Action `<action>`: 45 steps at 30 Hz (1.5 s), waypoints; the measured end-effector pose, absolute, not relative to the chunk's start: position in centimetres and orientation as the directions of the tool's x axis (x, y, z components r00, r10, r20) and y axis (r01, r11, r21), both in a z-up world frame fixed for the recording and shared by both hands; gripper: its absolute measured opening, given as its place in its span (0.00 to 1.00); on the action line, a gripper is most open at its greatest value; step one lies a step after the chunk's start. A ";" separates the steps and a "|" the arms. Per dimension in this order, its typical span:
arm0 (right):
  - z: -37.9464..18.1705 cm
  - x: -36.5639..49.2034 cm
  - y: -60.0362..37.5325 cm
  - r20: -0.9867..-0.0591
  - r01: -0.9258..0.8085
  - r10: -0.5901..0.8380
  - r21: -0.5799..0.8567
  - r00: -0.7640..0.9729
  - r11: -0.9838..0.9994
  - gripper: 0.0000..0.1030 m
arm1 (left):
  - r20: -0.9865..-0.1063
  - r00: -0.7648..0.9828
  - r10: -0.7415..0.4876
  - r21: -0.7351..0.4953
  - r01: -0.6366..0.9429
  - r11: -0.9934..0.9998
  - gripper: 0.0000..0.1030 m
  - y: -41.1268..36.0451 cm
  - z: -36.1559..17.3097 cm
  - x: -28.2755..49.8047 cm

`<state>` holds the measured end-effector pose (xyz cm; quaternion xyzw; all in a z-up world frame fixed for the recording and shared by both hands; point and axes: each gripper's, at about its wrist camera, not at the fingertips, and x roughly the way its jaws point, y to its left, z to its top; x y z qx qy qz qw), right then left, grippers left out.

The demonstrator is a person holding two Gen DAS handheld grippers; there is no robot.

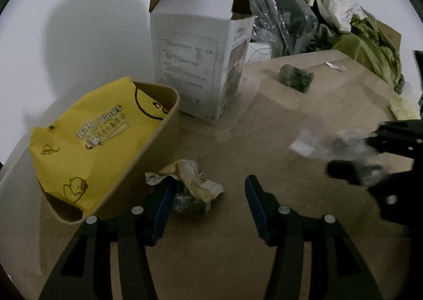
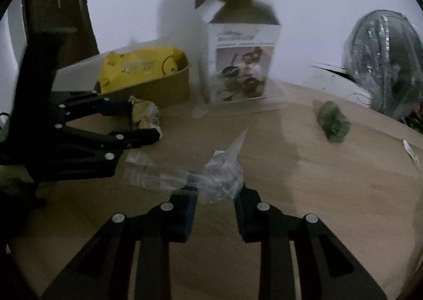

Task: Collect trash
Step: 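Grasp the crumpled clear plastic with the right tool while the left tool lowers toward the wrapper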

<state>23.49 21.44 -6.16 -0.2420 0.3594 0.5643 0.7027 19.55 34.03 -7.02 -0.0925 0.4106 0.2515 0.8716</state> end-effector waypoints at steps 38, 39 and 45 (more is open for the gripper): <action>1.6 18.9 0.7 -0.691 -0.866 0.629 0.008 0.356 0.500 0.23 | -0.600 0.742 0.299 0.011 -0.366 0.930 0.00 20.5 1.0 12.9; 1.7 18.7 0.3 -0.689 -0.864 0.630 0.010 0.359 0.504 0.23 | -0.595 0.745 0.301 0.005 -0.371 0.929 0.00 20.5 1.2 12.2; 0.9 17.9 -0.7 -0.690 -0.858 0.631 0.029 0.354 0.513 0.23 | -0.655 0.697 0.291 0.026 -0.364 0.931 0.00 22.1 0.0 11.6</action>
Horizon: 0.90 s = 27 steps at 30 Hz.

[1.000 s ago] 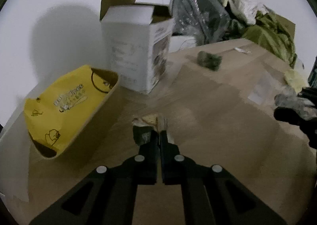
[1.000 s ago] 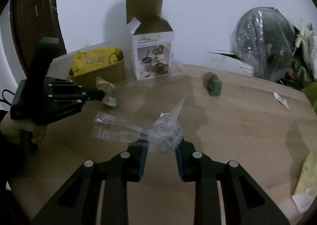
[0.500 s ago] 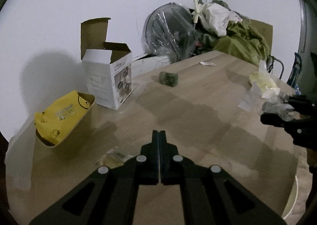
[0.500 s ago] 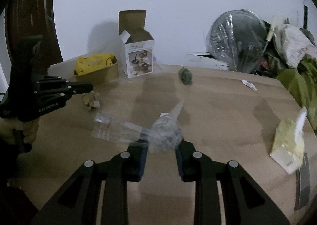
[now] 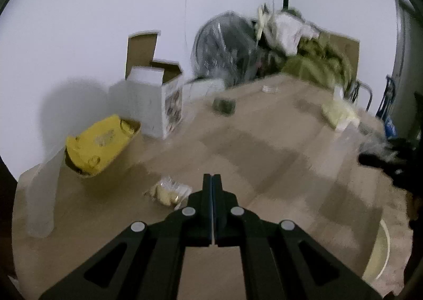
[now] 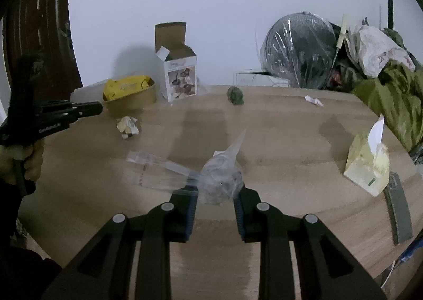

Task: Collect trash
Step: 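Grasp the crumpled clear plastic with the right tool while the left tool lowers toward the wrapper, then close the left tool on the crumpled snack wrapper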

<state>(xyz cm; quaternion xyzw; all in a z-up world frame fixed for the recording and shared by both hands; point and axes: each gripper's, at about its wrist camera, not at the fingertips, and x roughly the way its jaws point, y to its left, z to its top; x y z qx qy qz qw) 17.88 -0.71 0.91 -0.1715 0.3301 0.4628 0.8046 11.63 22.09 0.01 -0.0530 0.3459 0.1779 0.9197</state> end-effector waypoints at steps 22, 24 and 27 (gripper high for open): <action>-2.2 20.3 0.8 -0.733 -0.832 0.584 0.044 0.350 0.553 0.23 | -0.791 0.543 0.282 0.095 -0.346 0.933 0.33 29.0 -7.5 17.4; -2.1 20.1 0.6 -0.732 -0.829 0.581 0.040 0.356 0.558 0.23 | -0.783 0.553 0.286 0.099 -0.343 0.934 0.22 28.8 -7.3 17.2; -1.7 19.5 0.3 -0.728 -0.828 0.580 0.030 0.365 0.560 0.23 | -0.772 0.567 0.287 0.096 -0.342 0.935 0.10 28.4 -6.9 17.0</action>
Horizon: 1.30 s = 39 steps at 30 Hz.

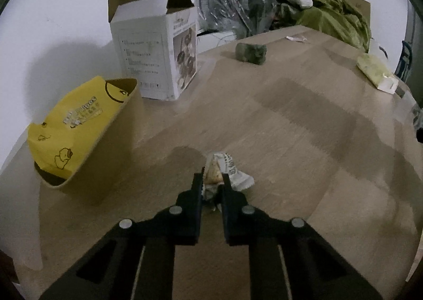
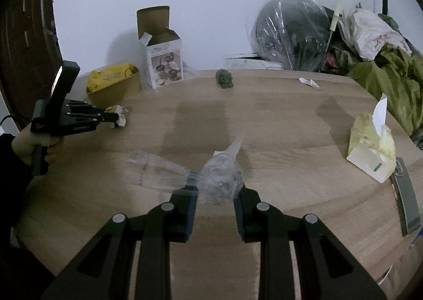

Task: Collect trash
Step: 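Close the left tool on the crumpled snack wrapper, then carry the plastic and wrapper over the cream bucket with both tools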

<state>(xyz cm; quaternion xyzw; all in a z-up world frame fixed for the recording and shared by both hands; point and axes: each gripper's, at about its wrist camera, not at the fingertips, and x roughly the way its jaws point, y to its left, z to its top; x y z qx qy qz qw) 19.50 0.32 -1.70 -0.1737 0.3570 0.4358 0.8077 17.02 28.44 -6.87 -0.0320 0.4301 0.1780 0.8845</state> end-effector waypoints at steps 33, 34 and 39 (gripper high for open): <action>0.8 8.7 -13.3 -0.685 -0.712 0.488 -0.063 0.541 0.700 0.23 | -0.581 0.813 0.033 0.065 0.006 0.998 0.07 7.8 0.2 10.5; 0.7 8.5 -13.7 -0.685 -0.707 0.484 -0.063 0.544 0.705 0.23 | -0.582 0.813 0.012 0.058 0.027 0.998 0.07 6.9 0.0 10.5; -0.1 7.1 -16.4 -0.688 -0.671 0.457 -0.059 0.563 0.739 0.23 | -0.588 0.807 -0.055 0.047 0.101 0.994 0.07 3.7 -0.8 10.5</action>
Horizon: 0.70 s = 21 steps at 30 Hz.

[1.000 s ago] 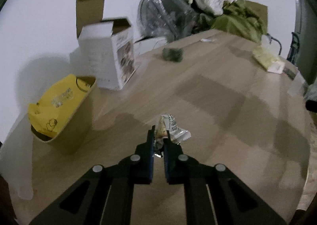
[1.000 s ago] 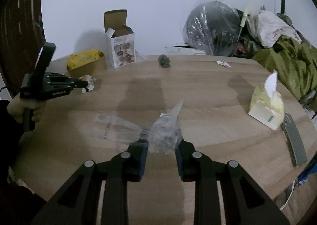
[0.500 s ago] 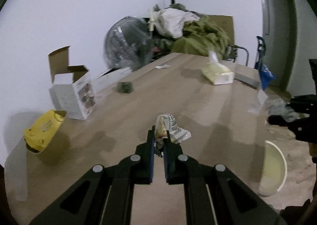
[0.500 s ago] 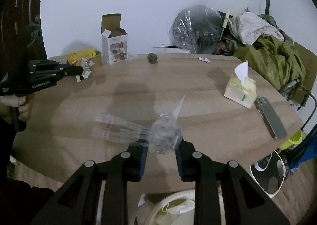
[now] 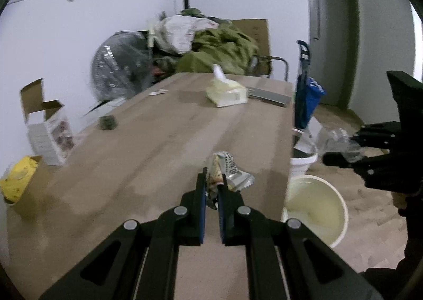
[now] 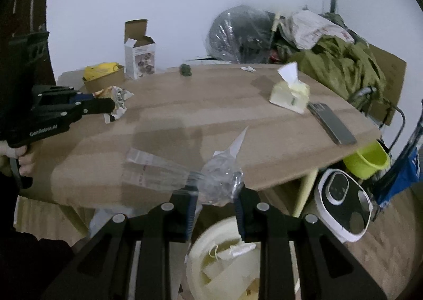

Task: Collect trash
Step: 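Carry the plastic and wrapper over the cream bucket with both tools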

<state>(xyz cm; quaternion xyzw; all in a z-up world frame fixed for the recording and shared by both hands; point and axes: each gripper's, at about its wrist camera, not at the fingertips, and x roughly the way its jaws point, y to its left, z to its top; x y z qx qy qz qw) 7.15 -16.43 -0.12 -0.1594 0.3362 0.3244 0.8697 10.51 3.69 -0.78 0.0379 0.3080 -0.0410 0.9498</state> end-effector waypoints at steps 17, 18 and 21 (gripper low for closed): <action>-6.4 6.4 -27.3 -0.741 -0.516 0.366 0.031 0.563 0.856 0.23 | -0.666 0.704 -0.248 0.001 0.333 0.943 0.07 -7.9 -5.1 12.5; -6.9 6.6 -27.8 -0.747 -0.503 0.357 0.035 0.560 0.864 0.24 | -0.672 0.695 -0.256 -0.003 0.343 0.939 0.07 -8.5 -5.4 12.7; -8.5 7.0 -28.9 -0.771 -0.484 0.335 0.039 0.542 0.874 0.29 | -0.694 0.660 -0.289 -0.026 0.377 0.926 0.07 -10.1 -6.6 13.3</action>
